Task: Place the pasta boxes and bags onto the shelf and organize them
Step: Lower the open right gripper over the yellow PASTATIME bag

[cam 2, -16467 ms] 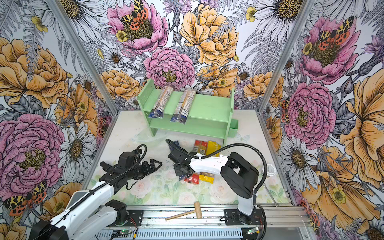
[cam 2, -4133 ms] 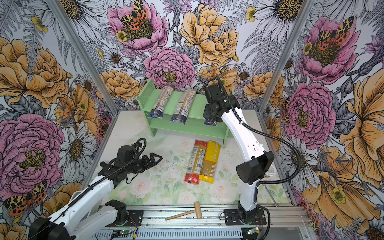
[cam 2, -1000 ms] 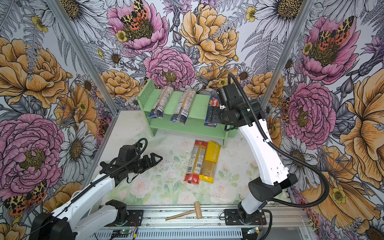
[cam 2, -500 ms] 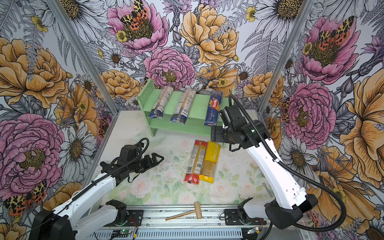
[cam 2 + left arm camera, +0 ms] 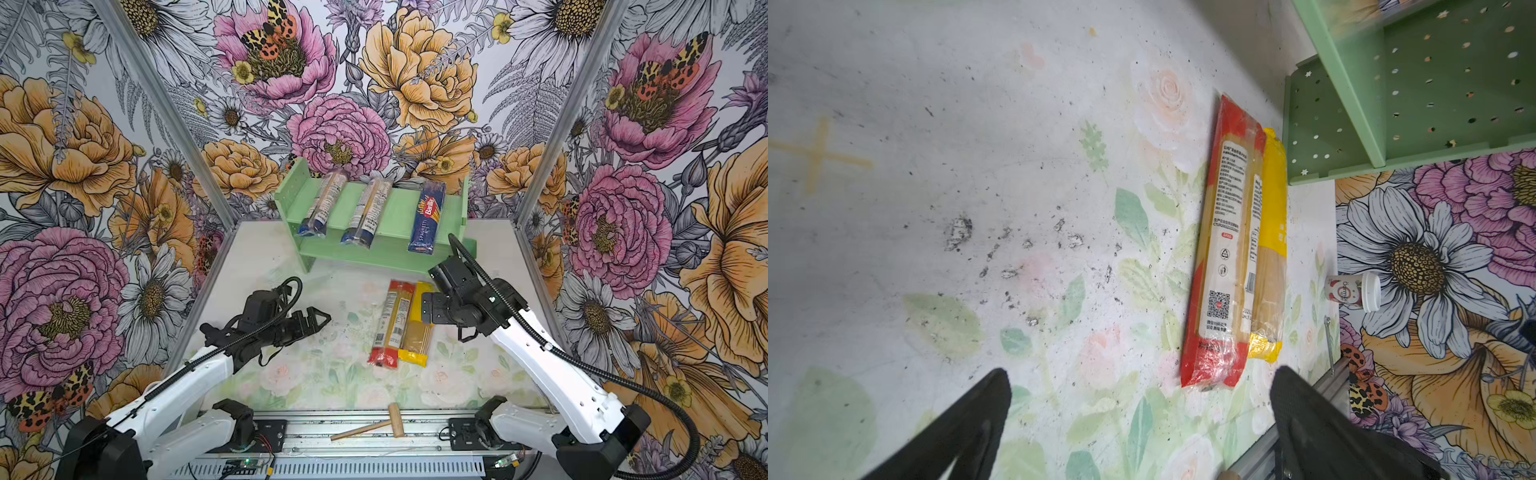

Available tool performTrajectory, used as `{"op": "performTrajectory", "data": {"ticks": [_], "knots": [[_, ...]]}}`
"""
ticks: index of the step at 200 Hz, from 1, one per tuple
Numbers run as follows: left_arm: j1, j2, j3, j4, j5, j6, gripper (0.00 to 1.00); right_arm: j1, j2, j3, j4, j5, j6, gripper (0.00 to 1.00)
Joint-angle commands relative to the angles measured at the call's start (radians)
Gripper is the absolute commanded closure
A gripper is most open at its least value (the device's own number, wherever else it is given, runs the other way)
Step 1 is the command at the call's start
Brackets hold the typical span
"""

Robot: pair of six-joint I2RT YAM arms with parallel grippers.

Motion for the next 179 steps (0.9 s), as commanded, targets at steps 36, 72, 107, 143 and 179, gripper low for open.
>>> {"op": "performTrajectory", "data": {"ticks": [36,72,107,143,179], "knots": [[-0.025,0.01,0.017,0.041,-0.043,-0.018,0.01,0.075,-0.026,-0.141,0.13,0.123,0.146,0.01],[-0.031,0.01,0.014,0.04,-0.047,-0.025,0.01,0.096,-0.005,-0.19,0.165,0.152,0.17,0.01],[-0.033,0.009,0.014,0.041,-0.047,-0.029,0.01,0.106,0.014,-0.223,0.182,0.191,0.213,0.0],[-0.036,0.009,0.017,0.041,-0.052,-0.031,0.01,0.126,0.017,-0.289,0.225,0.25,0.315,0.0],[-0.036,0.015,0.015,0.043,-0.056,-0.031,0.01,0.143,0.026,-0.348,0.285,0.267,0.391,0.01]]}}
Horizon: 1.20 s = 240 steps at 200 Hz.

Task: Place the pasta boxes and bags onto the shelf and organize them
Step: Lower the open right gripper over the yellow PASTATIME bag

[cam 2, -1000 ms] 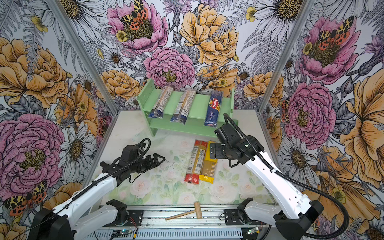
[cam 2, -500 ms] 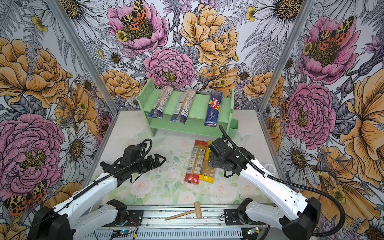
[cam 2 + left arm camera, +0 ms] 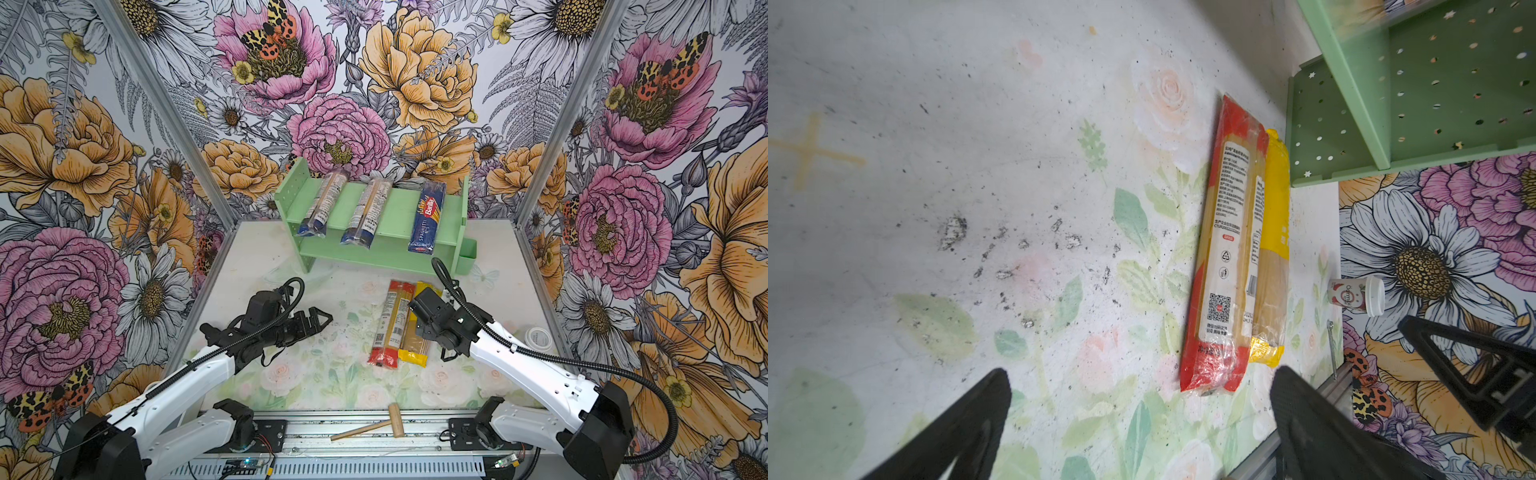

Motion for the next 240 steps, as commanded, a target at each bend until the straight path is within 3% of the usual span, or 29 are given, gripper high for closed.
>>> {"op": "performTrajectory", "data": {"ticks": [1,64,150,240], "knots": [[-0.007,0.007,0.015,0.029,-0.026,-0.005,0.01,0.014,0.011,-0.031,0.066,0.053,0.086,0.01],[-0.008,0.019,0.012,0.034,-0.028,-0.002,0.01,0.041,0.093,-0.074,0.096,0.123,0.187,0.01],[-0.007,0.038,0.009,0.044,-0.027,0.0,0.01,0.075,0.247,-0.062,0.153,0.105,0.174,0.0],[-0.008,0.036,0.003,0.043,-0.026,-0.008,0.01,0.079,0.306,-0.076,0.245,0.064,0.12,0.0]]}}
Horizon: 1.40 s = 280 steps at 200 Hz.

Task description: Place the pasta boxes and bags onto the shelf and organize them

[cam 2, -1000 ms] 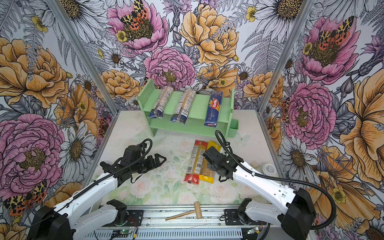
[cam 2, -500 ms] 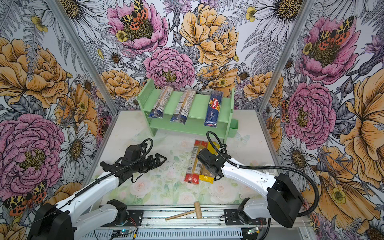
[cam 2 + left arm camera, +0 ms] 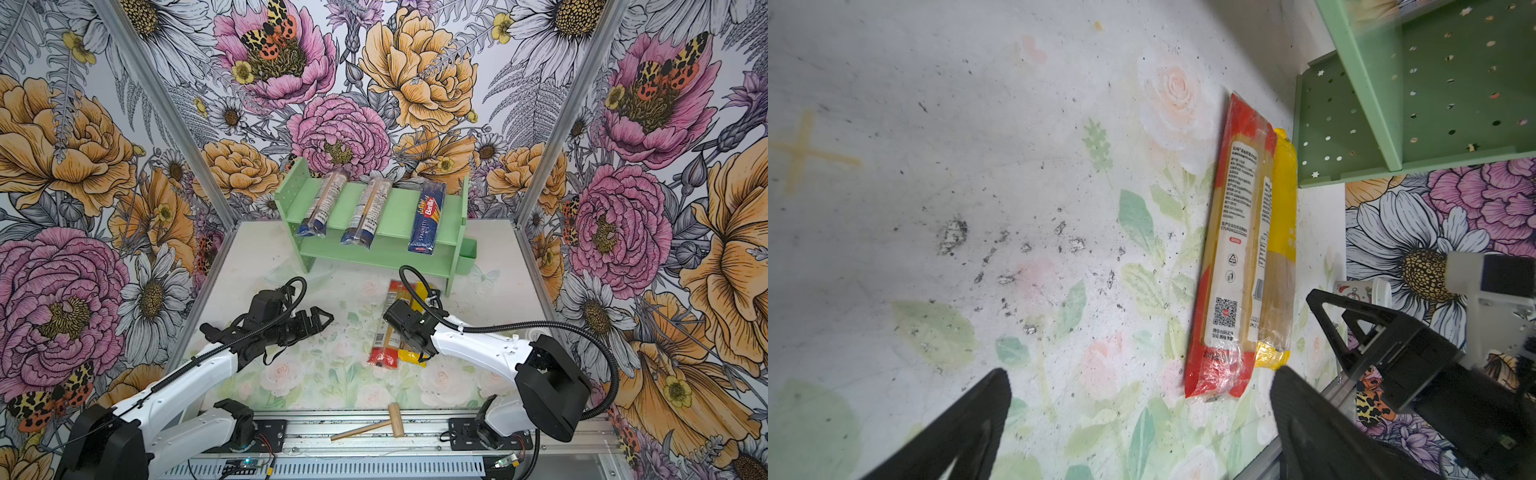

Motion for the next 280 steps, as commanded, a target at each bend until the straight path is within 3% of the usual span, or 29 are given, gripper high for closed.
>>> {"op": "performTrajectory", "data": {"ticks": [1,188,280], "knots": [[-0.008,-0.001,0.003,0.021,-0.026,-0.008,0.01,0.005,0.021,-0.006,0.036,-0.008,-0.022,0.0],[-0.008,0.0,0.002,0.016,-0.034,-0.014,0.01,-0.004,0.037,-0.112,0.258,-0.027,-0.095,0.01],[-0.008,0.011,0.002,0.021,-0.033,-0.012,0.01,-0.005,0.114,-0.132,0.35,-0.013,-0.117,0.01]]}}
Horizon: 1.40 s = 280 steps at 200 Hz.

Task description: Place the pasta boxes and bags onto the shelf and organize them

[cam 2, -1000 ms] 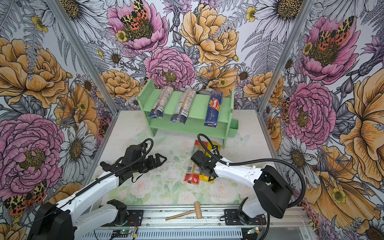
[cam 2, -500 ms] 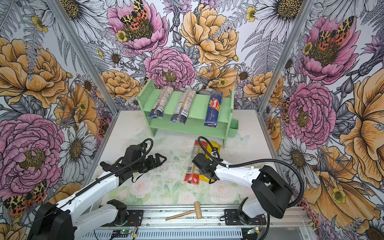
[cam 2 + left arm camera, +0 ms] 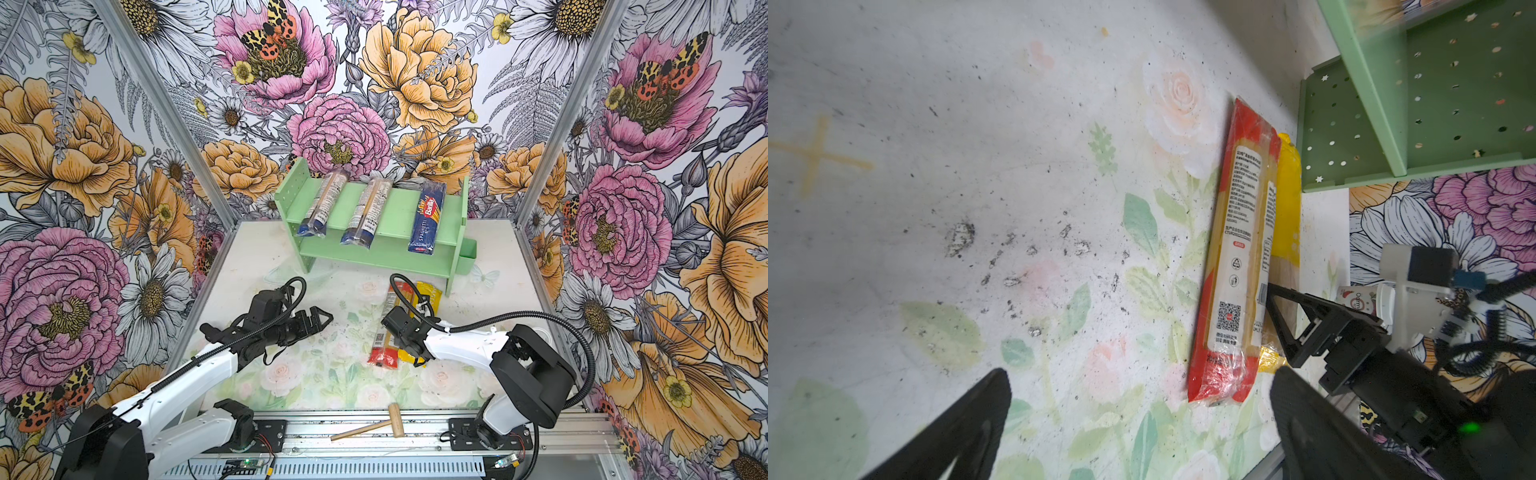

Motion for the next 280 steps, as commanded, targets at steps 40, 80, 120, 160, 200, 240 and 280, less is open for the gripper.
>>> {"op": "performTrajectory", "data": {"ticks": [40,80,120,160,200,240,280], "knots": [[-0.009,0.009,0.002,0.02,-0.019,-0.009,0.01,-0.003,0.037,-0.027,0.084,0.045,-0.021,0.01],[-0.008,0.01,0.003,0.022,-0.019,-0.009,0.01,-0.005,0.064,-0.037,0.133,0.061,-0.059,0.0],[-0.008,0.006,-0.002,0.021,-0.022,-0.01,0.01,-0.002,0.106,-0.036,0.178,0.041,-0.085,0.01],[-0.008,0.007,-0.002,0.022,-0.022,-0.01,0.01,0.0,0.132,-0.038,0.23,0.003,-0.096,0.0],[-0.007,0.003,-0.006,0.022,-0.023,-0.01,0.01,0.007,0.167,-0.025,0.288,-0.039,-0.118,0.0],[-0.002,-0.006,-0.013,0.018,-0.024,-0.011,0.01,0.023,0.199,-0.013,0.352,-0.088,-0.151,0.0],[0.003,-0.022,-0.021,0.013,-0.027,-0.011,0.01,0.049,0.228,0.012,0.388,-0.121,-0.13,0.0]]}}
